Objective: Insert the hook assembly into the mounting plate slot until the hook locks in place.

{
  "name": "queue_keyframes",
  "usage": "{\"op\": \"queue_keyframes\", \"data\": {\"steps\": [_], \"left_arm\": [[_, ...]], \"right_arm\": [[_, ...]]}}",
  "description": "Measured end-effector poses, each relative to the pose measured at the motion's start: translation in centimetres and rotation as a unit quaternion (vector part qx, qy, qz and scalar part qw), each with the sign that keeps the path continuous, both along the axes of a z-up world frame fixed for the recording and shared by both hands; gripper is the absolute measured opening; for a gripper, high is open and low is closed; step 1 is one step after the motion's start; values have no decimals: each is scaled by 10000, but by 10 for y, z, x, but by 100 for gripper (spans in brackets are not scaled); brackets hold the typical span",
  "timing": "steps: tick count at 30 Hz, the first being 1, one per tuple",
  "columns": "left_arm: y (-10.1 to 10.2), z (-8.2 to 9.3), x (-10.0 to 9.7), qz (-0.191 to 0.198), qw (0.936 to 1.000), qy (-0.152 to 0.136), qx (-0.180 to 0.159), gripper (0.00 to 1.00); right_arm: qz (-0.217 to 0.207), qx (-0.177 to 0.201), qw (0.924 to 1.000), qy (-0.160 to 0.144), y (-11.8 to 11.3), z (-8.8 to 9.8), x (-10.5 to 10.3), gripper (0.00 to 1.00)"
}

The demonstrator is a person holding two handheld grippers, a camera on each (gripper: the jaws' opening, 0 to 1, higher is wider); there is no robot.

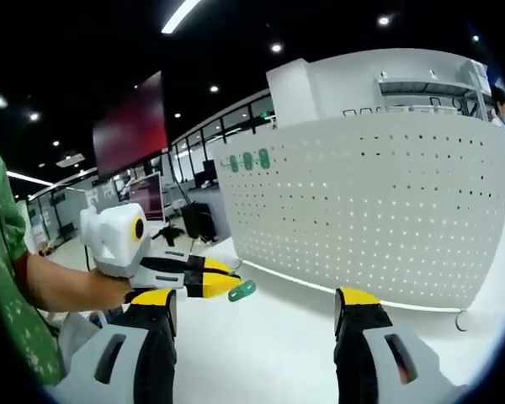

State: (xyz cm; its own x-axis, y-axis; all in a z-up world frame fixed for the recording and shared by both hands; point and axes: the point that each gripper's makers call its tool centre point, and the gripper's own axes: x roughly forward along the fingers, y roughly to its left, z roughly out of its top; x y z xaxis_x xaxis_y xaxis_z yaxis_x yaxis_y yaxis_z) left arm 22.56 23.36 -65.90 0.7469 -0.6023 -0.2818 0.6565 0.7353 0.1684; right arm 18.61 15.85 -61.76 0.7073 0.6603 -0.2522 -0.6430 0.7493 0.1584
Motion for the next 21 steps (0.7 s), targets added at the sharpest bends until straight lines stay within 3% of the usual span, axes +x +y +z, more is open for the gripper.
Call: {"op": "queue_keyframes", "data": {"steps": [12,16,21], "left_arm": [[12,51,-27,-127,9982,-442,-397,2],[16,69,-39,-216,9962,-585,-611,2],[18,87,-54,-342,9930,-738,-853,2]], "right_arm": [[163,151,9995,-231,15,30,-11,75],[300,441,9983,-225,21,44,-17,69],[427,452,9978,-236,30,51,-25,63]]}}
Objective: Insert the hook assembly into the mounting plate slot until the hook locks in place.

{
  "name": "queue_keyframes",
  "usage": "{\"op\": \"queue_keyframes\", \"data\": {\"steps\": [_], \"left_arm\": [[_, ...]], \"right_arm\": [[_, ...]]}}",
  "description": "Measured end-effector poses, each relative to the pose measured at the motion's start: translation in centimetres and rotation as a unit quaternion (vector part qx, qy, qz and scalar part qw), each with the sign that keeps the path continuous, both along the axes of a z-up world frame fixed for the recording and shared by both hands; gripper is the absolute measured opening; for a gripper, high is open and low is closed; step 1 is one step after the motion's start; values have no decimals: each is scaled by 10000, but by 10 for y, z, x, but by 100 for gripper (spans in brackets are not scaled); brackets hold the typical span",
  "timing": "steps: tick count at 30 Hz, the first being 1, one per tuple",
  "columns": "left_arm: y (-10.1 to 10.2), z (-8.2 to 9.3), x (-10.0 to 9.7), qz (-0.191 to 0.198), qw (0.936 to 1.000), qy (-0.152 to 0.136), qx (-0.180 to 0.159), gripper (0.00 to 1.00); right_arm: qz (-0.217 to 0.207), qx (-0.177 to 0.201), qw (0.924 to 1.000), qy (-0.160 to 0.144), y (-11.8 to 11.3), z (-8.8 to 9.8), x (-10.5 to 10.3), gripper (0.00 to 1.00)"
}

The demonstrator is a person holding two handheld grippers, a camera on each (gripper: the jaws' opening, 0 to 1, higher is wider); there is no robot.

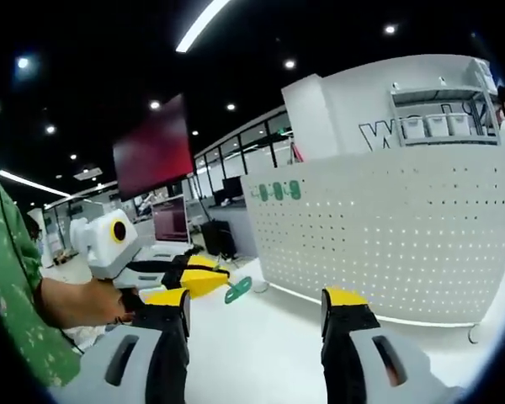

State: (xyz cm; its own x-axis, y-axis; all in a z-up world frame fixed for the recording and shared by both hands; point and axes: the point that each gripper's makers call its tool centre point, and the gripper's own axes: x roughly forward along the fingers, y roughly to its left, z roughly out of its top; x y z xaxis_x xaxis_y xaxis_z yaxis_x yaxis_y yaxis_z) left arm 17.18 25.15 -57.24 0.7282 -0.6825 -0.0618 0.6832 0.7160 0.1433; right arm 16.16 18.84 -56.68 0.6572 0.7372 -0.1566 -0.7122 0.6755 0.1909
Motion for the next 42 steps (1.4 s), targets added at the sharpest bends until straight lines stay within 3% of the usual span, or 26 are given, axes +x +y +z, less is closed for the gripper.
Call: {"op": "queue_keyframes", "data": {"steps": [10,27,37,42], "left_arm": [[3,16,-18,-145,9992,-108,-368,2],[-10,34,-43,-401,9971,-337,-560,2],[-16,39,-52,-502,9963,-440,-545,2],[-18,39,-54,-549,9960,-435,-547,2]], "right_arm": [[169,113,9998,14,11,12,-8,49],[327,325,9985,283,25,18,-19,16],[331,528,9961,626,28,14,-25,6],[333,558,9957,654,28,14,-25,4]]}}
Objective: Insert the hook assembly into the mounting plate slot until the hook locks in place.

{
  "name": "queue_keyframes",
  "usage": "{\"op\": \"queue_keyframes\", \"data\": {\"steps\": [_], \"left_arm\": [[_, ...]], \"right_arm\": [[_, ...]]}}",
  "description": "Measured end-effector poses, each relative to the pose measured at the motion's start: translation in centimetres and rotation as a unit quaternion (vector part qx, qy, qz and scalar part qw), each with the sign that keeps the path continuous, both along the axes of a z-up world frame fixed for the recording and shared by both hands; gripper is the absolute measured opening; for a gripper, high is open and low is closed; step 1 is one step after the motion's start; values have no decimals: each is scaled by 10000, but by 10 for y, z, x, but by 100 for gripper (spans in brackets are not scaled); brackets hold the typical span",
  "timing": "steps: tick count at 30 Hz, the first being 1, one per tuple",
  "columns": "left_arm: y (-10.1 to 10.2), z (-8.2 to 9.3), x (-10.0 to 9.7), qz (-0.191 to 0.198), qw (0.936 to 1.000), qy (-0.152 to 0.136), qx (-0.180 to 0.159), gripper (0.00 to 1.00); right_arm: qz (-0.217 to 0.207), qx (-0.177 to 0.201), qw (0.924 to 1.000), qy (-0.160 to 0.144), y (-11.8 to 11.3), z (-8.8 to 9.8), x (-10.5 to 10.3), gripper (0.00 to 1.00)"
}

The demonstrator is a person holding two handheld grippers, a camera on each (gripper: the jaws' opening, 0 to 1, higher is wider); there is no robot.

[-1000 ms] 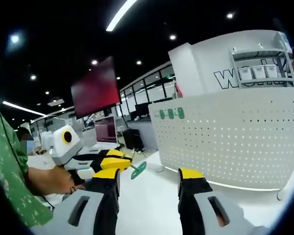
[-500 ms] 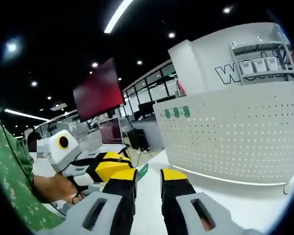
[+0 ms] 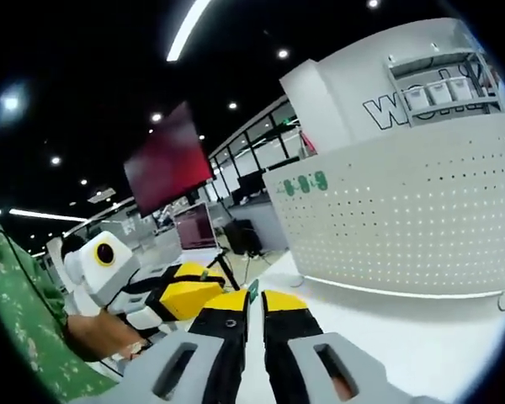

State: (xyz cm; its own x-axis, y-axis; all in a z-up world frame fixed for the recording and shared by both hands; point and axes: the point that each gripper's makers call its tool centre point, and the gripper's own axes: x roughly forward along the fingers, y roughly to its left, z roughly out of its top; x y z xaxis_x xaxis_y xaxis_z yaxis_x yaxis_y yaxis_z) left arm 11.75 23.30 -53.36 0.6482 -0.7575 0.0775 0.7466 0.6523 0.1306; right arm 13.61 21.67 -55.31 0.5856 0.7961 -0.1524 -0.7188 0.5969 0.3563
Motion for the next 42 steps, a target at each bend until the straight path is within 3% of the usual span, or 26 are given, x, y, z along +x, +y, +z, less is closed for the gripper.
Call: {"op": "queue_keyframes", "data": {"steps": [7,15,18,29,42], "left_arm": [[-2,1,-1,-14,10000,-60,35,2],[-1,-1,3,100,9999,-21,131,2],[0,-7,8,273,9988,30,401,3],[-3,-8,12,417,9973,-33,599,3],[-8,-9,16,477,9956,-159,796,5]], "right_arm": [[-34,130,9999,36,-2,3,-1,2],[-114,80,9997,-204,-4,8,1,2],[-129,71,9995,-291,-3,11,1,0],[-231,-167,9984,-498,-4,11,6,0],[-264,-142,9983,-501,-6,12,5,0]]}}
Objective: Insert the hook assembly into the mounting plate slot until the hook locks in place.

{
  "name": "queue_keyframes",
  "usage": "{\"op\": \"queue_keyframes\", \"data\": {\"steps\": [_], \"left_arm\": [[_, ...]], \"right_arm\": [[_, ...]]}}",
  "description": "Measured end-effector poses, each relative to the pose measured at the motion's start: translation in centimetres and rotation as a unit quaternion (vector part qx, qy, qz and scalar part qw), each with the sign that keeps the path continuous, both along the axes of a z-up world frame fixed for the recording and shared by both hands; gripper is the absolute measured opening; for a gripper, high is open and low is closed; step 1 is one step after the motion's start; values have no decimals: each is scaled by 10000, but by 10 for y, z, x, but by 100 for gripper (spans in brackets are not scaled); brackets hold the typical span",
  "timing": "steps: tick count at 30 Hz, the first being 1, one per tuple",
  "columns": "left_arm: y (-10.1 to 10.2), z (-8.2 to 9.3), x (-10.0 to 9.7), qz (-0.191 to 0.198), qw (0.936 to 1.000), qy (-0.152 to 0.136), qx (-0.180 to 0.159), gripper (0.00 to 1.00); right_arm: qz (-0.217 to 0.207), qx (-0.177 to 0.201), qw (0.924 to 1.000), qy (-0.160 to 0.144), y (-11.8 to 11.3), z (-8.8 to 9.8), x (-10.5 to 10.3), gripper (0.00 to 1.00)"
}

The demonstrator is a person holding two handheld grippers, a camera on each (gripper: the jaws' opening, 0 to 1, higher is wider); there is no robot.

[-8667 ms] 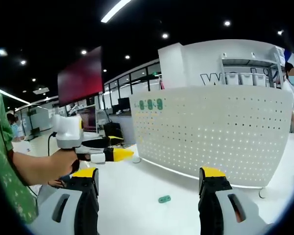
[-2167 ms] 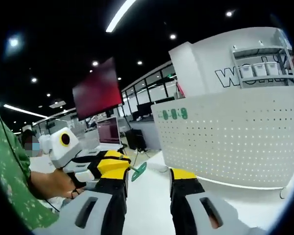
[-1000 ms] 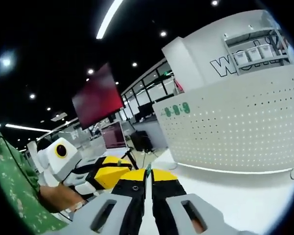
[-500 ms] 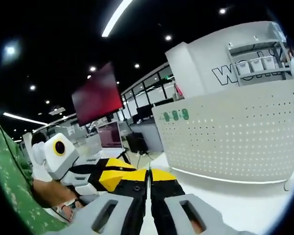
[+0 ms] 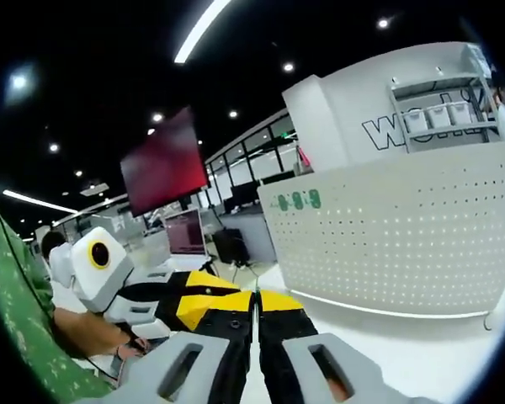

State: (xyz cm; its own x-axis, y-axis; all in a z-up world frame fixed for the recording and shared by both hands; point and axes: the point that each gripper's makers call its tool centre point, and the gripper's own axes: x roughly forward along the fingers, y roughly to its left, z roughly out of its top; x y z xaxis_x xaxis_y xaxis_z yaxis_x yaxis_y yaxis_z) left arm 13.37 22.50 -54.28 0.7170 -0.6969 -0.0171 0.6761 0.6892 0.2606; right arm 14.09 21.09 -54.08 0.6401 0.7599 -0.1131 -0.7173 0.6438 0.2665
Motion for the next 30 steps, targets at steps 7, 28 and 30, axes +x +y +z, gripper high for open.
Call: {"op": "queue_keyframes", "data": {"steps": [7,28,30], "left_arm": [[-1,-3,1,24,10000,23,74,4],[2,-3,2,78,9999,96,-78,3],[1,-3,2,62,9999,109,-93,3]], "right_arm": [[59,-59,9999,-58,3,1,-2,0],[108,-261,9991,-301,6,2,-2,0],[96,-268,9991,-301,6,2,-1,0]]}}
